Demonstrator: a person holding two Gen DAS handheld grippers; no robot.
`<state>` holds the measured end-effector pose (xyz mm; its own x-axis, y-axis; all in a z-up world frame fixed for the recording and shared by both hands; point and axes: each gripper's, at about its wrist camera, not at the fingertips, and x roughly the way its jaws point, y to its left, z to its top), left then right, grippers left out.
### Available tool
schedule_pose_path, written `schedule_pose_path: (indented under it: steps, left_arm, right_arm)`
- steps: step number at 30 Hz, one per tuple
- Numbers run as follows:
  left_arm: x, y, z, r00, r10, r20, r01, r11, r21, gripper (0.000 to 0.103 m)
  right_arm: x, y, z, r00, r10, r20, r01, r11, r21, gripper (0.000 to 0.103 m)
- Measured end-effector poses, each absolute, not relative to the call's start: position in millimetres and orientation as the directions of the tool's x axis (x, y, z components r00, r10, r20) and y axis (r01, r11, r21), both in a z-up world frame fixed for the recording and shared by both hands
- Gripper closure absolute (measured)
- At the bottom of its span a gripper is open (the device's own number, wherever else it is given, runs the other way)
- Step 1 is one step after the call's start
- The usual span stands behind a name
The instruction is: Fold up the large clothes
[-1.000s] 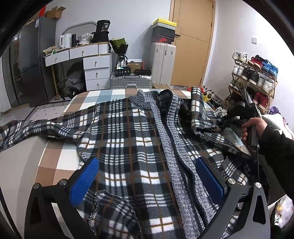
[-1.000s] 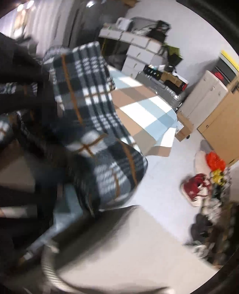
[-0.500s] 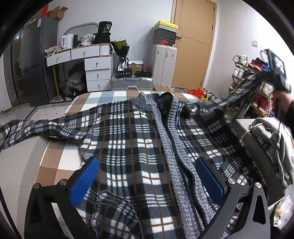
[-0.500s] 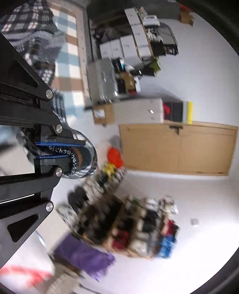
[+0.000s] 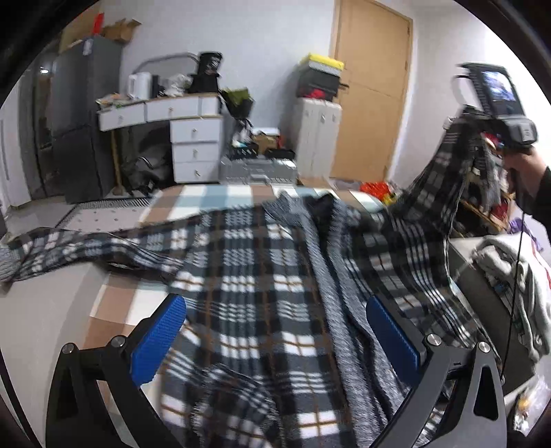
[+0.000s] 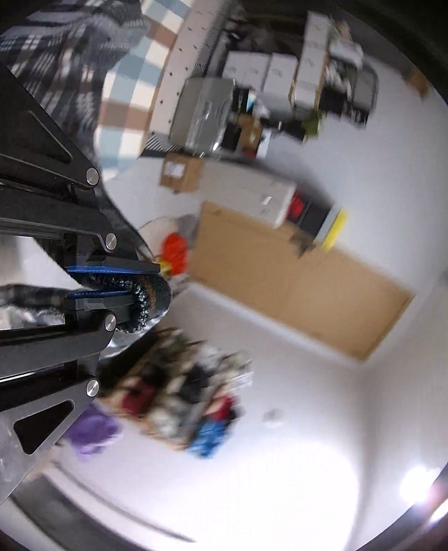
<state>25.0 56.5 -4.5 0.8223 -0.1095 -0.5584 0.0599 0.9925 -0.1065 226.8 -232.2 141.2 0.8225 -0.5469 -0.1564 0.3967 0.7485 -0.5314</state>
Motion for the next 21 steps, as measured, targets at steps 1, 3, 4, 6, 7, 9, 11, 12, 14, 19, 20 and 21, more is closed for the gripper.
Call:
schedule_pose_path:
  steps: [1,3,4,6,7,9,11,12,14,19,20,21]
  left_arm:
    - [23,63,-2,0.834,-0.094,-0.544,0.041,0.993,-0.109,0.001]
    - [17,80,5,0.853,-0.071,-0.516,0.006,0.992,-0.127,0.001]
    - [12,92,9,0.865,-0.059,-0.498,-0.018,0.989,-0.148,0.001]
    - [1,114,15,0.887,-0.042,-0.459,-0.055,0.979,-0.197,0.001]
    - [-6,128,19,0.901,-0.027,-0.433,-0.078,0.972,-0.223,0.001]
    - [-13,145,24,0.915,-0.013,-0.403,-0.094,0.965,-0.245,0.001]
    - [-16,158,25,0.917,0.005,-0.399,-0.115,0.961,-0.251,0.001]
    - [-16,165,24,0.914,0.009,-0.406,-0.125,0.957,-0.262,0.001]
    - [-11,175,20,0.901,-0.025,-0.434,-0.121,0.944,-0.307,0.001]
    - [-3,183,13,0.873,-0.112,-0.474,-0.105,0.907,-0.408,0.001]
    - [-2,182,12,0.870,-0.120,-0.479,-0.103,0.904,-0.415,0.001]
    - [-4,180,13,0.870,-0.123,-0.478,-0.101,0.903,-0.418,0.001]
  right_arm:
    - [235,-186,130,0.860,-0.492,-0.138,0.321,0.730,-0.604,0.096]
    - [244,-110,97,0.912,-0.382,-0.147,0.168,0.677,-0.717,0.096]
    - [246,-72,75,0.929,-0.321,-0.182,0.072,0.641,-0.764,0.096]
    - [245,-3,20,0.928,-0.219,-0.300,-0.137,0.547,-0.826,0.096]
    - [239,29,-14,0.920,-0.182,-0.348,-0.229,0.472,-0.851,0.096]
    - [227,66,-71,0.898,-0.143,-0.415,-0.346,0.352,-0.870,0.096]
    - [214,90,-130,0.862,-0.143,-0.486,-0.446,0.241,-0.862,0.096]
    - [210,94,-151,0.848,-0.153,-0.508,-0.475,0.209,-0.855,0.096]
    - [207,91,-173,0.823,-0.169,-0.542,-0.509,0.203,-0.837,0.095]
    - [218,61,-140,0.693,-0.125,-0.710,-0.599,0.447,-0.664,0.064]
    - [222,55,-127,0.632,-0.080,-0.771,-0.634,0.519,-0.573,0.039]
    - [229,42,-107,0.525,0.021,-0.851,-0.680,0.612,-0.404,0.014]
